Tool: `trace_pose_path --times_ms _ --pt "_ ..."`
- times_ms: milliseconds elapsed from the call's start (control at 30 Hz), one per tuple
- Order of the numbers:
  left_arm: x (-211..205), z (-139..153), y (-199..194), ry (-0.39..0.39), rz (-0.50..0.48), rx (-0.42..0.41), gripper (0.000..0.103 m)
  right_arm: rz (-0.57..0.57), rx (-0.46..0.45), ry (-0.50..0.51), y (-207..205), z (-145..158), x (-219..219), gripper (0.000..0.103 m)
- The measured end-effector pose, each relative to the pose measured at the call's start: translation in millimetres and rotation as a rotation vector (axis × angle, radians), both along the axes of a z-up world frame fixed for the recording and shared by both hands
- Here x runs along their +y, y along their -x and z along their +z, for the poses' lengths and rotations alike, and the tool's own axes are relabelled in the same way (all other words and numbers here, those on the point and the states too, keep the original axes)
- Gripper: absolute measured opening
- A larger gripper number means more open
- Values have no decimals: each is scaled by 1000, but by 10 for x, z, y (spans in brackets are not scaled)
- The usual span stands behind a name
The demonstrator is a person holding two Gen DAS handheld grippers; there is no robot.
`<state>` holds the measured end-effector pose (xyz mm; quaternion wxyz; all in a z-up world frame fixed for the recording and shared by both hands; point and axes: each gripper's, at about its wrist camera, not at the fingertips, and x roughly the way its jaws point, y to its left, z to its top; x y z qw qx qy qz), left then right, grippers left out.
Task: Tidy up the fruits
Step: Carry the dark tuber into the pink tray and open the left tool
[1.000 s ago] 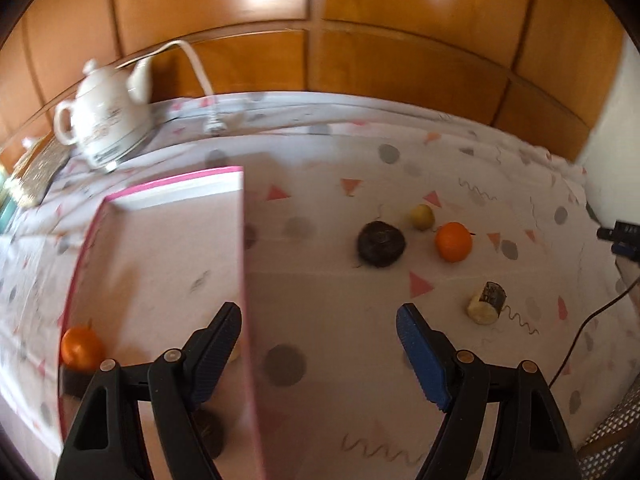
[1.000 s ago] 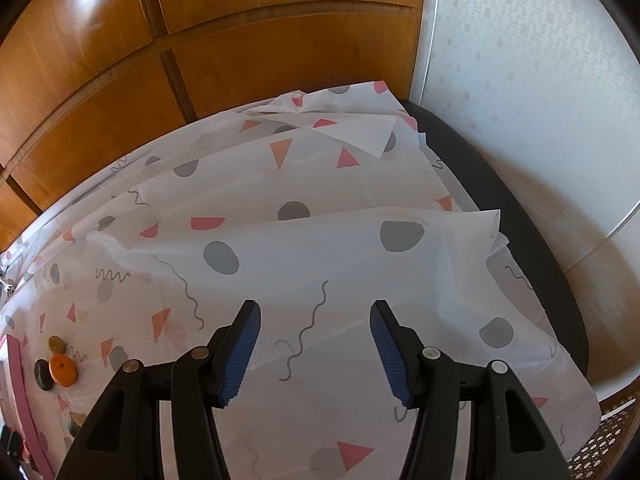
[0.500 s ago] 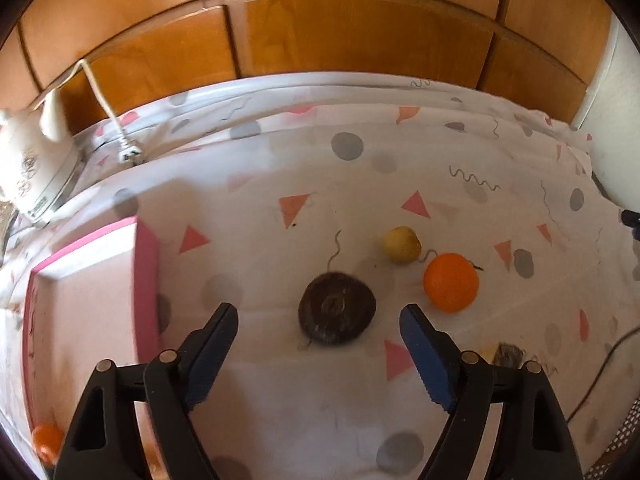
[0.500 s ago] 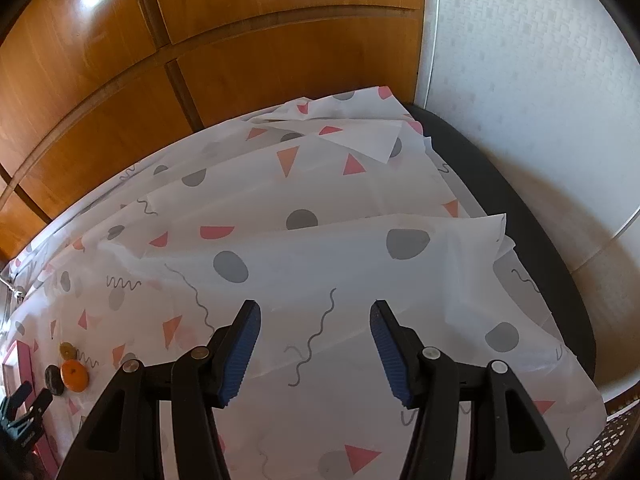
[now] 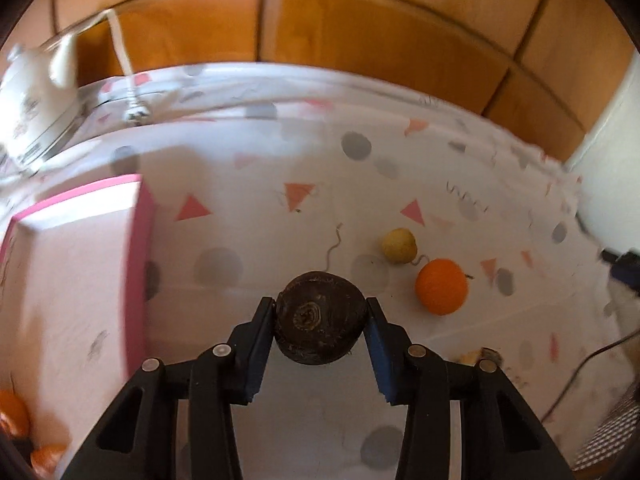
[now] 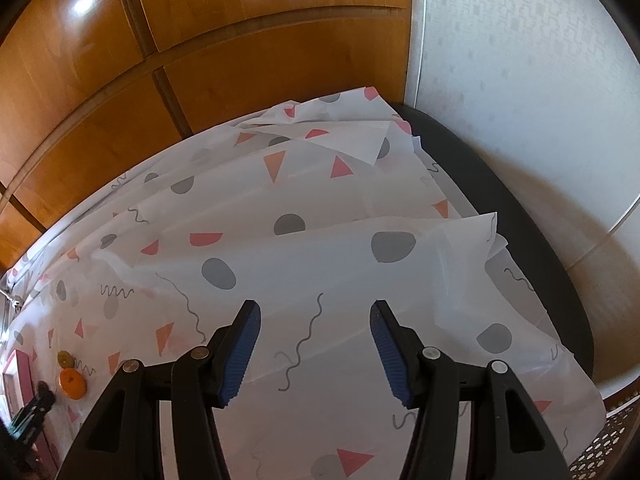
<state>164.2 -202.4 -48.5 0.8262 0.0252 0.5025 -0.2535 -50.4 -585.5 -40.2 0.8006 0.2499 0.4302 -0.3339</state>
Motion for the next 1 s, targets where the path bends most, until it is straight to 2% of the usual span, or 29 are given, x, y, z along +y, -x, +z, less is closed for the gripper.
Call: trace_pose_path --times_ms 200,400,533,900,1000 --pt "660 182 -18 89 160 14 44 7 10 5 -12 -16 25 58" --pt "1395 126 -21 78 320 22 45 11 27 10 -30 -34 45 58" --pt "1706 41 -48 60 391 24 45 15 40 18 -37 -40 49 58" --pt "1914 -186 -121 -10 429 24 45 34 59 32 -47 -43 122 58" --pt "1940 -159 -67 1 430 4 50 46 71 52 -73 -43 148 58"
